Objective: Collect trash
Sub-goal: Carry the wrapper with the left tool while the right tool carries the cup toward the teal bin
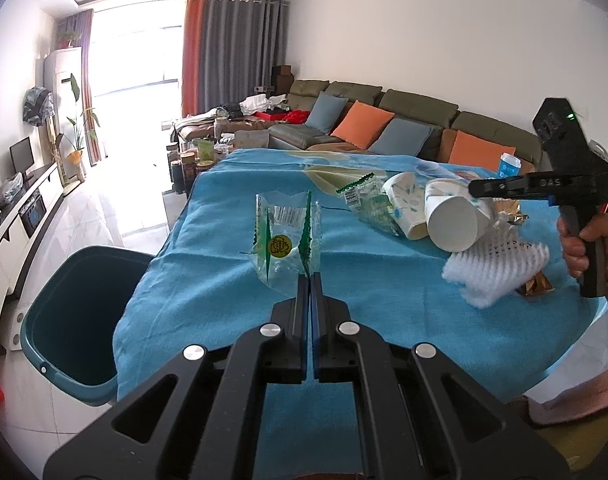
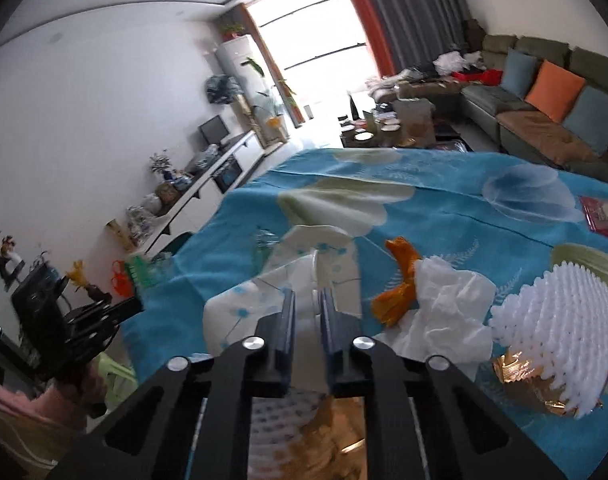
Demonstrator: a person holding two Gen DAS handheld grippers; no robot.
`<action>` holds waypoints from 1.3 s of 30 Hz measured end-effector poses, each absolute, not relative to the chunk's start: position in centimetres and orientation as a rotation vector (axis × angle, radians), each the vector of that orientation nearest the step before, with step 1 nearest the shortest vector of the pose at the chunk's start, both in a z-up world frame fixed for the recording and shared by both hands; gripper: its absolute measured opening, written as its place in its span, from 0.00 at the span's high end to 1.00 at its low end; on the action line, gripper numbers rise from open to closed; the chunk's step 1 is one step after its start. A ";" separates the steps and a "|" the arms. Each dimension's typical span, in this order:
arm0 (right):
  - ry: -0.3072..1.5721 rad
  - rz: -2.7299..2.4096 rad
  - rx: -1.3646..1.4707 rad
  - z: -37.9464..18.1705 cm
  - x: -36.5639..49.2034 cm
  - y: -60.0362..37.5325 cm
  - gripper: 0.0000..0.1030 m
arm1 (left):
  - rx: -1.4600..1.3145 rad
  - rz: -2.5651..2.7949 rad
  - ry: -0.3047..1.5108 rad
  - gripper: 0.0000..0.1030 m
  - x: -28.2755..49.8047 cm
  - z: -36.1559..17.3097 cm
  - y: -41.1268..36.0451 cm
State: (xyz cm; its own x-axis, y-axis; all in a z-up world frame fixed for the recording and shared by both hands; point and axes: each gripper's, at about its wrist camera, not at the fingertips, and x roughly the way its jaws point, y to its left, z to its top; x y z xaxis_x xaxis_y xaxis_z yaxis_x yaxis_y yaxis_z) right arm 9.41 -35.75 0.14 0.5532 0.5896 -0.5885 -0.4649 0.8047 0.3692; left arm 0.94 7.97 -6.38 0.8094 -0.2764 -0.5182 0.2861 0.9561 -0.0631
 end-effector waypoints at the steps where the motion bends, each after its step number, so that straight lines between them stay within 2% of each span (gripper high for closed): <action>1: 0.751 0.639 0.172 0.5 9.1 -35.6 0.95 | 0.019 -0.299 0.550 0.98 1.0 -6.4 8.0; 4: 0.716 0.668 0.148 2.0 8.2 -34.7 0.98 | 0.020 -0.292 0.545 0.98 0.8 -6.2 8.2; 16: 0.625 0.769 0.177 5.9 8.7 -29.0 0.98 | 0.021 -0.177 0.510 0.98 -0.1 -5.1 12.3; 39: 0.781 0.962 0.177 2.8 14.2 -8.9 0.98 | -0.056 0.048 0.602 0.98 -0.2 -7.2 24.0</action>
State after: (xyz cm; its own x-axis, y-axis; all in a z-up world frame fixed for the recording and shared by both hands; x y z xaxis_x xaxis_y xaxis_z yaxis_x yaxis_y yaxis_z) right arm 14.23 -8.88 2.76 0.3275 0.7906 -0.5175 -0.6694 0.5806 0.4635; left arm -0.18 23.98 -7.20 0.8233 0.0285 -0.5669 -0.0611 0.9974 -0.0385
